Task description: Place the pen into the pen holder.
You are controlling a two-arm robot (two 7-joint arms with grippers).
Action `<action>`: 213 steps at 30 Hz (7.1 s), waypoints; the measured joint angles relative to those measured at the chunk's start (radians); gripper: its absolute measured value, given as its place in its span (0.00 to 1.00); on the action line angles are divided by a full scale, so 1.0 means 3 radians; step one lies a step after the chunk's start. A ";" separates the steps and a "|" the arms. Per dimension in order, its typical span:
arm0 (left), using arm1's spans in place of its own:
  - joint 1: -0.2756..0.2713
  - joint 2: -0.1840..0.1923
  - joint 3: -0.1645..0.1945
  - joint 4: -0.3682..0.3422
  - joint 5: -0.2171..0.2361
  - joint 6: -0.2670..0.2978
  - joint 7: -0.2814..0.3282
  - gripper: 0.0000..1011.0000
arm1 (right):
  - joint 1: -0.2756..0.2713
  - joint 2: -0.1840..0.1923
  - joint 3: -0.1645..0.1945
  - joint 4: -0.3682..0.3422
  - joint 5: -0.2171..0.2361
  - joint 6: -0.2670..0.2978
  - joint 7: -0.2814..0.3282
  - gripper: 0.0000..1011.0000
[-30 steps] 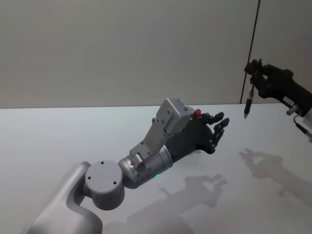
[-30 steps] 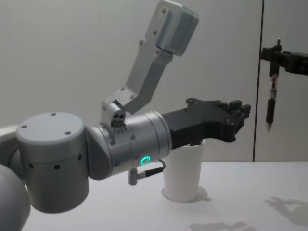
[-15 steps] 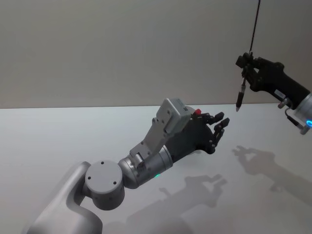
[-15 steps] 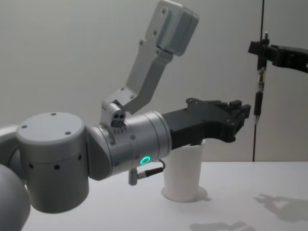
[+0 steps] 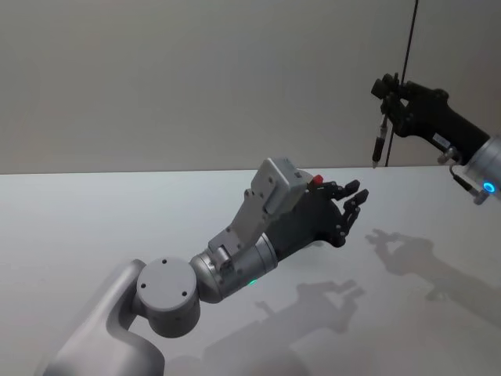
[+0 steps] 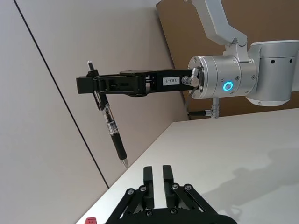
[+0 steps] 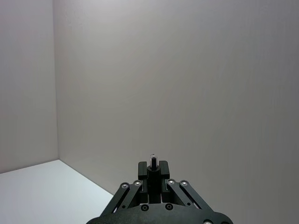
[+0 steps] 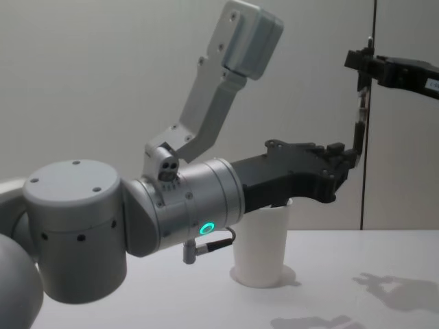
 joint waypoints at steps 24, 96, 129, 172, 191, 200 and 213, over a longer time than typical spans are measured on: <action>0.0000 0.0000 0.0000 0.0000 0.0000 0.0000 0.0000 0.13 | 0.0313 -0.0124 -0.0030 0.0577 0.0081 -0.0186 0.0284 0.13; 0.0000 0.0000 0.0000 0.0000 0.0000 0.0000 0.0000 0.13 | 0.1169 -0.0615 -0.0309 0.2253 0.0323 -0.0621 0.1092 0.13; 0.0000 0.0000 0.0000 0.0000 0.0000 0.0000 0.0000 0.13 | 0.1474 -0.0818 -0.0376 0.2999 0.0266 -0.0780 0.1213 0.13; 0.0000 0.0000 0.0000 0.0000 0.0000 0.0000 0.0000 0.13 | 0.1585 -0.0873 -0.0295 0.3232 0.0198 -0.0862 0.1280 0.96; 0.0000 0.0000 0.0000 0.0000 0.0000 0.0000 0.0000 0.13 | 0.1589 -0.0873 -0.0291 0.3237 0.0195 -0.0863 0.1281 0.99; 0.0000 0.0001 0.0000 -0.0001 0.0000 0.0000 0.0000 0.13 | 0.1589 -0.0873 -0.0291 0.3237 0.0195 -0.0862 0.1280 0.99; 0.0127 0.0159 0.0014 -0.0218 -0.0058 0.0118 0.0314 0.13 | 0.1385 -0.0821 -0.0271 0.2935 0.0137 -0.0778 0.1094 0.99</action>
